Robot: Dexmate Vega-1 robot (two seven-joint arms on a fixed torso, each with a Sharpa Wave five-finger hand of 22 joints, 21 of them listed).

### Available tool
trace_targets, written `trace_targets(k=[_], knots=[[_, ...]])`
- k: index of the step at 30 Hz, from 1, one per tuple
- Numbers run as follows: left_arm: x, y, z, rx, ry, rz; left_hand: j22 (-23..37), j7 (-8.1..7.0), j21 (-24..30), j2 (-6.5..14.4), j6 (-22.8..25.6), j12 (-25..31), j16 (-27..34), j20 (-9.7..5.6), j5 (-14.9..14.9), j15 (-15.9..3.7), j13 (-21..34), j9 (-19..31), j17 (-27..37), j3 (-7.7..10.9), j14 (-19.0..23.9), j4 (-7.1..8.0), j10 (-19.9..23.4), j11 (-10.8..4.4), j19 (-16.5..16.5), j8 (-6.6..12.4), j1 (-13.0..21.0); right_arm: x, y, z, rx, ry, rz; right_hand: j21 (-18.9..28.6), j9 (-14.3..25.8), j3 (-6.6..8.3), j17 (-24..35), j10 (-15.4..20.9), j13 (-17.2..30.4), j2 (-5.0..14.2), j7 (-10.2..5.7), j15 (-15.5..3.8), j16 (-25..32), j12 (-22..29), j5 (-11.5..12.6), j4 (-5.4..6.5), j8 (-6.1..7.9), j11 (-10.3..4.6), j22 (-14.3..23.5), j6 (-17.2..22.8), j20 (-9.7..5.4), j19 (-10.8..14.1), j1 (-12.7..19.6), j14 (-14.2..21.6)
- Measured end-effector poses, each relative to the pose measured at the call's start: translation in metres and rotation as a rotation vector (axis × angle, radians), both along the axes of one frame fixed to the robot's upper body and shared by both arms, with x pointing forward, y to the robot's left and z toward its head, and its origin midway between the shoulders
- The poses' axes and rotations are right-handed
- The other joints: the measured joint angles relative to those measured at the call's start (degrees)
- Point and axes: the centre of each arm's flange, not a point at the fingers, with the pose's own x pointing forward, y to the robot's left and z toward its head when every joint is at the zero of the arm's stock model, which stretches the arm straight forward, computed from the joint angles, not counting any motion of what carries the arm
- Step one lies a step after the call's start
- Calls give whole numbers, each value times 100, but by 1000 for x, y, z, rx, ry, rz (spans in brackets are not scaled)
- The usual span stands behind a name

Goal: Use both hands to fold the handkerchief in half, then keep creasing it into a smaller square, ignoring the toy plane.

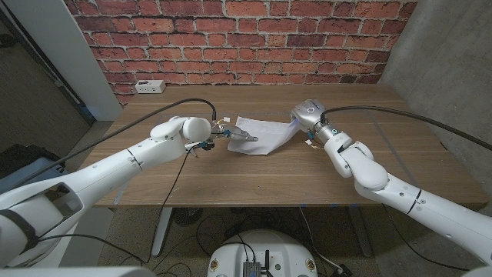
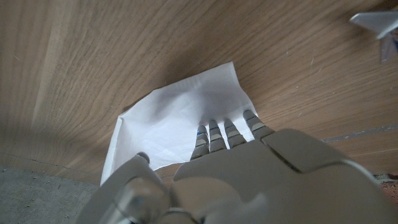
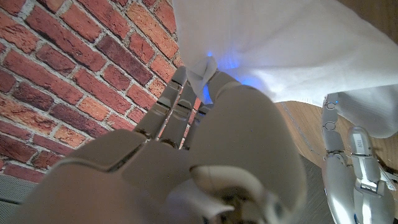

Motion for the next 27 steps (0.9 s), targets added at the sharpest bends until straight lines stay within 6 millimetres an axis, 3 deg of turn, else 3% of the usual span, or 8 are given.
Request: trace_targets(k=[27], knots=[[-6, 4, -5, -16, 2, 14, 0, 62, -60, -23, 62, -28, 0, 1, 55, 0, 0, 0, 1, -23, 0, -24, 18, 18, -1, -45, -23, 7, 36, 33, -205, -55, 121, 85, -1, -30, 52, 32, -18, 0, 22, -30, -66, -2, 0, 30, -41, -32, 3, 22, 1, -42, -1, 32]])
